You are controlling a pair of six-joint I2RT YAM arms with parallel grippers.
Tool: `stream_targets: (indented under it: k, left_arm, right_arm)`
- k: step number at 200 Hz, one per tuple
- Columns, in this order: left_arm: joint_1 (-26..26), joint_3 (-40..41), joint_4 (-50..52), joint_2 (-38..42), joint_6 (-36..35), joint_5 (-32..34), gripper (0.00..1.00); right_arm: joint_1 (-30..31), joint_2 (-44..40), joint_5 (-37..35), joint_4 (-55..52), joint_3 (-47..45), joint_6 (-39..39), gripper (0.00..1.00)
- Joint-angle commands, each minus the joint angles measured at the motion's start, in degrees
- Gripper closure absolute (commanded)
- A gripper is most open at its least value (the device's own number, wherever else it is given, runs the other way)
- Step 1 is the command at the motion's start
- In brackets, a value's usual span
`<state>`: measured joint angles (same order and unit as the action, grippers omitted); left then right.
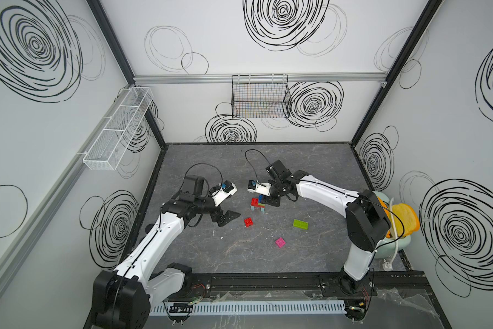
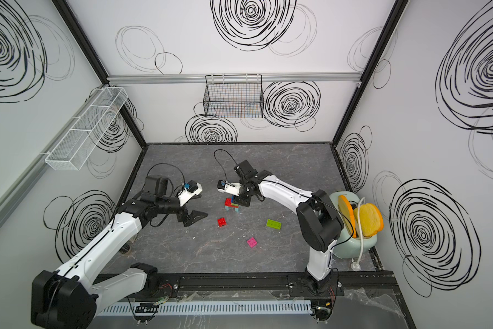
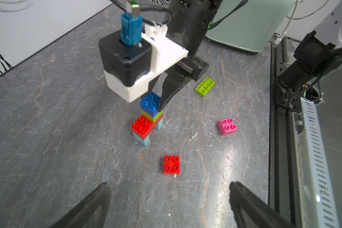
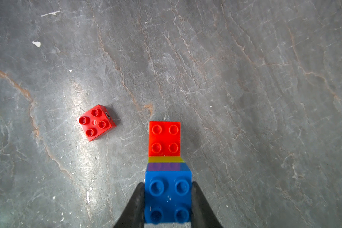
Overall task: Assemble a giraffe with lego
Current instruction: Assemble the lego brick with the lego brick, then pick up the lego brick from the center of the board.
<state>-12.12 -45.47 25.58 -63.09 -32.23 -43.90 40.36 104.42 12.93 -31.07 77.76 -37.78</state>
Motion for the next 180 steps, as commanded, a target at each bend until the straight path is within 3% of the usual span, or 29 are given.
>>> stream_targets:
  k: [1, 48, 66, 89, 95, 99, 101, 155, 180]
  left_arm:
    - [-0.41, -0.16, -1.3, -0.28, -0.69, -1.18, 0.02]
    - [0.01, 0.18, -1.46, 0.15, -0.59, -1.16, 0.02]
    - [0.28, -0.61, -0.57, 0.31, -0.51, -1.62, 0.02]
    - [0.75, -0.07, -1.07, 0.6, -0.64, -1.14, 0.02]
    - [0.71, 0.25, -1.46, 0.73, -0.49, -1.25, 0.02]
    - [0.66, 0.38, -1.63, 0.82, -0.48, -1.42, 0.02]
    - [0.64, 0.34, -1.6, 0.74, -0.47, -1.51, 0.02]
    - [0.78, -0.07, -1.79, -0.09, -0.17, -2.06, 0.02]
    - [1.05, -0.81, -0.84, -0.59, -0.37, -1.73, 0.02]
  right_arm:
    - [0.4, 2.61, -3.18, -7.64, -0.39, 1.16, 0.58]
    - [-0.5, -5.05, 0.77, -7.76, 2.78, 4.55, 0.38]
    - [-0.81, -8.72, 2.09, -6.69, 0.14, 6.03, 0.28]
    - [-0.85, -13.47, 2.05, -4.98, -4.58, 9.37, 0.24]
    - [-0.88, -14.38, 1.55, -4.96, -5.48, 10.86, 0.16]
    - [-0.81, -14.85, 1.1, -5.19, -5.91, 12.12, 0.02]
    - [-0.81, -15.03, 0.86, -5.4, -6.12, 12.89, 0.0]
    - [2.06, -25.82, -10.4, -5.46, -13.74, 34.87, 0.01]
    - [2.53, -28.84, -10.16, -7.67, -13.34, 44.16, 0.01]
